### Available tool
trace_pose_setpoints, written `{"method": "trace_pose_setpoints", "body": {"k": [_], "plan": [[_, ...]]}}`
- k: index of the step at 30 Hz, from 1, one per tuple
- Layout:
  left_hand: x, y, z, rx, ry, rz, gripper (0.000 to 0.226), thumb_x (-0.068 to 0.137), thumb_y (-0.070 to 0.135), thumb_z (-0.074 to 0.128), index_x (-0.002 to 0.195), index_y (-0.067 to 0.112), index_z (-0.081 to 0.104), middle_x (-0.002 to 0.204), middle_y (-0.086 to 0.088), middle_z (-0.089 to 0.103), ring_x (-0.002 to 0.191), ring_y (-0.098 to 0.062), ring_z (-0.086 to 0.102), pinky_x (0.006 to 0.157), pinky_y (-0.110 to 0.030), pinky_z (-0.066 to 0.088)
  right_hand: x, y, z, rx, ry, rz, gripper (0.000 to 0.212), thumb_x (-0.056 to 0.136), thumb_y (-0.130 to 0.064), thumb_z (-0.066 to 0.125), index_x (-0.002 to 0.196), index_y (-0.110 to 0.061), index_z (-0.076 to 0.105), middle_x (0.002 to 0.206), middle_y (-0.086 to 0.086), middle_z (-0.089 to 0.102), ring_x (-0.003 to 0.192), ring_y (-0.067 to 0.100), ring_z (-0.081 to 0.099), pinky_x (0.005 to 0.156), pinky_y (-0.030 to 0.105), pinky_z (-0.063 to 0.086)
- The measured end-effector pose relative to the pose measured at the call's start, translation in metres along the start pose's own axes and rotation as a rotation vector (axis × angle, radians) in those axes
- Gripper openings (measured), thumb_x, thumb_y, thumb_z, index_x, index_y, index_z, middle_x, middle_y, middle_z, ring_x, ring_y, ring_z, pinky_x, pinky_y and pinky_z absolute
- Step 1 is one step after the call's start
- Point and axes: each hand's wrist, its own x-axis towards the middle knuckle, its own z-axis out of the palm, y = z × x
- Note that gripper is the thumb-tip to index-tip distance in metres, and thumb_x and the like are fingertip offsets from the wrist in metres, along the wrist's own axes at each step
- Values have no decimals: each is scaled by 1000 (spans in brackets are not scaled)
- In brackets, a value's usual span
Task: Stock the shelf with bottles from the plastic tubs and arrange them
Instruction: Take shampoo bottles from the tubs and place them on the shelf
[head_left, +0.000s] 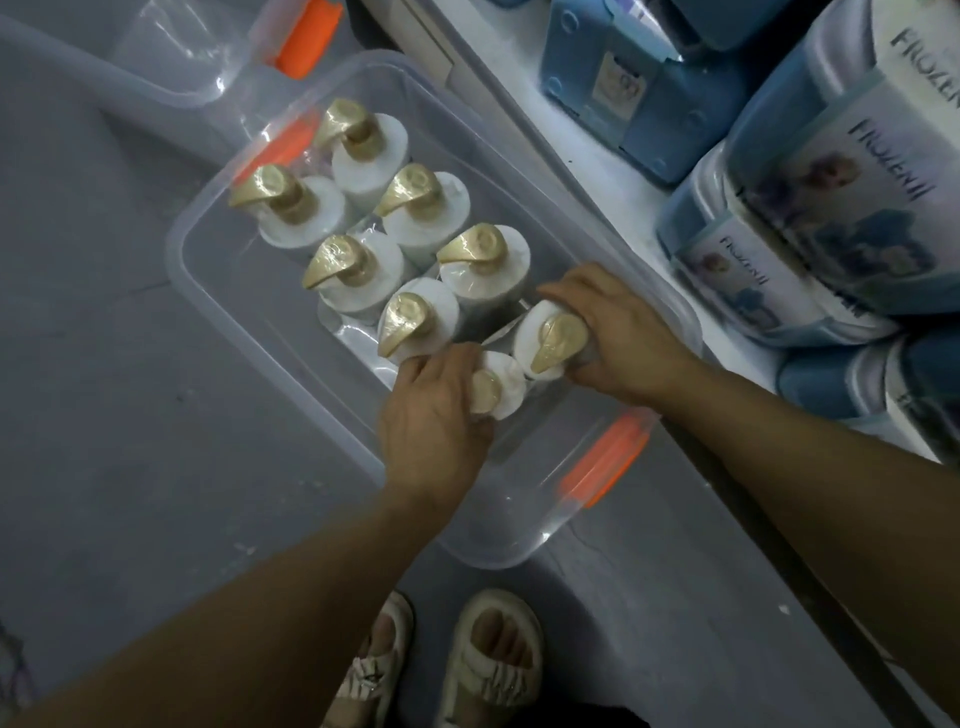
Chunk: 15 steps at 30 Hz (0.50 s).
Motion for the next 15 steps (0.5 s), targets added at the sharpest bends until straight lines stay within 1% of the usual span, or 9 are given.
{"method": "trace_pose_setpoints", "body": {"k": [2,3,4,6,8,9,12,15], "plan": [[-2,-2,3,-99,5,-58,58,68,19,81,120,22,54,107,0,67,98,-26,63,75,-41,53,2,3,2,0,-54,15,91,51,-4,86,134,-7,47,133,13,45,121,28,45,93,37,43],[-3,-3,5,-130,0,-71,62,69,20,80,123,24,51,108,1,66,98,-25,63,76,-44,54,4,3,4,10,-55,13,93,51,-3,86,134,-7,46,134,12,46,122,26,45,95,35,42],[-3,-4,6,-147,-3,-77,63,70,21,80,124,26,49,108,2,66,98,-25,63,77,-45,54,7,3,5,34,-33,11,89,51,-2,86,131,-6,48,132,12,48,120,26,47,95,37,42],[0,-4,6,-159,-9,-83,59,70,23,80,120,27,51,105,3,67,96,-25,64,76,-41,52,12,1,7,65,31,10,76,53,-2,84,123,-5,54,122,11,55,111,28,53,90,37,44],[5,-4,3,-115,-32,-83,53,70,25,80,117,25,54,101,2,68,92,-26,64,72,-33,47,14,-1,7,46,54,9,70,53,-6,84,117,-7,56,114,10,58,104,26,56,85,33,44],[7,-4,0,-82,-45,-78,53,70,26,80,116,25,54,100,1,68,91,-27,64,71,-32,45,14,-1,6,24,56,9,68,52,-8,84,115,-8,57,112,9,59,101,25,56,83,32,44],[9,-6,-7,-38,-65,-27,54,68,27,80,115,25,54,97,2,68,87,-29,65,69,-34,48,12,-5,2,-43,41,24,68,48,-11,85,110,-10,58,105,7,60,93,24,56,77,33,45],[5,-8,-12,-23,-73,47,58,64,28,80,115,25,53,96,2,67,86,-32,65,70,-37,50,6,-12,-2,-71,5,52,66,47,-12,85,107,-11,57,101,4,59,88,21,54,69,26,38]]}}
